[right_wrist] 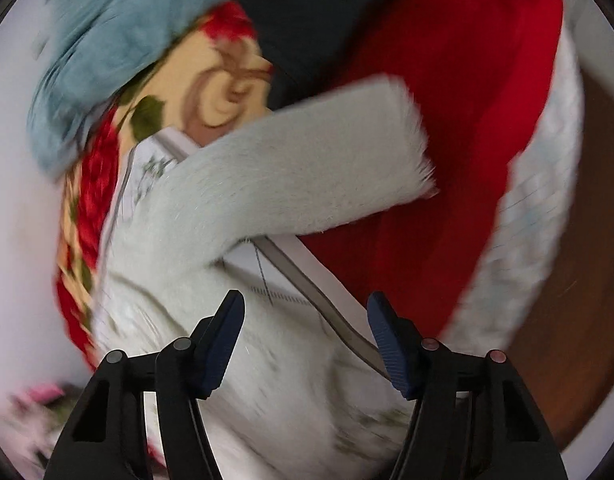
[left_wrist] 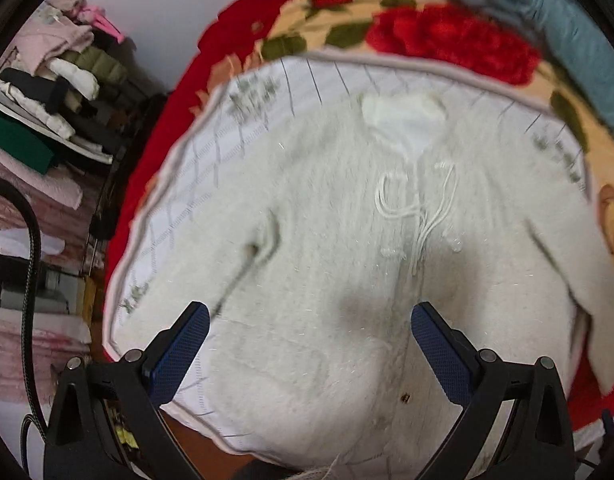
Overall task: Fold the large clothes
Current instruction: 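Grasp the cardigan sleeve cuff with the right tool and lift it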
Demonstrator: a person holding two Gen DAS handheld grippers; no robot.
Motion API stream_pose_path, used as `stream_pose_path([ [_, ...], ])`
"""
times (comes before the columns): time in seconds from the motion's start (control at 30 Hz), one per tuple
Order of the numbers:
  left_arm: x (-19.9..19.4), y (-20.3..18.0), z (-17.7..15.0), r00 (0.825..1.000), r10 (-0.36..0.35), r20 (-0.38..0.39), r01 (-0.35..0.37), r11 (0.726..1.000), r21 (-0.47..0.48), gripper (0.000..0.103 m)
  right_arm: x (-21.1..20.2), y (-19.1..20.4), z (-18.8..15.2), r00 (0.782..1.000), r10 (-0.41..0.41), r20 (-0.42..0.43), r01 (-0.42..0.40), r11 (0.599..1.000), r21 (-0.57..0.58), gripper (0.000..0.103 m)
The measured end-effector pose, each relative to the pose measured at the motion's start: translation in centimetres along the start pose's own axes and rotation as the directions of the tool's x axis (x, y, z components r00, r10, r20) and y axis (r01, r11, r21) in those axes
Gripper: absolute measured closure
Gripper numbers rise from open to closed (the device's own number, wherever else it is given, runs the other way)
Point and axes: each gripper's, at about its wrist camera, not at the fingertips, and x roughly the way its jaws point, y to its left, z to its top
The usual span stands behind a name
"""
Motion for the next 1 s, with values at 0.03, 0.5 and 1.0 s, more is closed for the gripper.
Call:
stream_pose_path([
  [0.03, 0.9, -0.6, 0.0, 1.000, 0.006, -0.011, -0.006, 1.000, 0.000, 0.000, 2.4, -1.2, 0.9, 0.999, 0.042, -0.023, -0.040, 0.997, 0.060, 0.037],
  [0.5, 10.8, -7.7, 0.5, 0.995, -0.022, -0.099, 0.022, 1.000, 0.003, 0.000, 15.3, -3.6, 7.3, 0.978, 0.111, 0.175, -0.168, 0.921, 0.353, 0.043],
  [1.0, 11.3, -2.0, 2.5, 0.996, -0.019, -0.088, 0.009, 0.994, -0.112, 0.000, 3.2, 14.2, 6.5, 0.911, 0.155, 0.381, -0.124, 0.987, -0.105, 0.096],
])
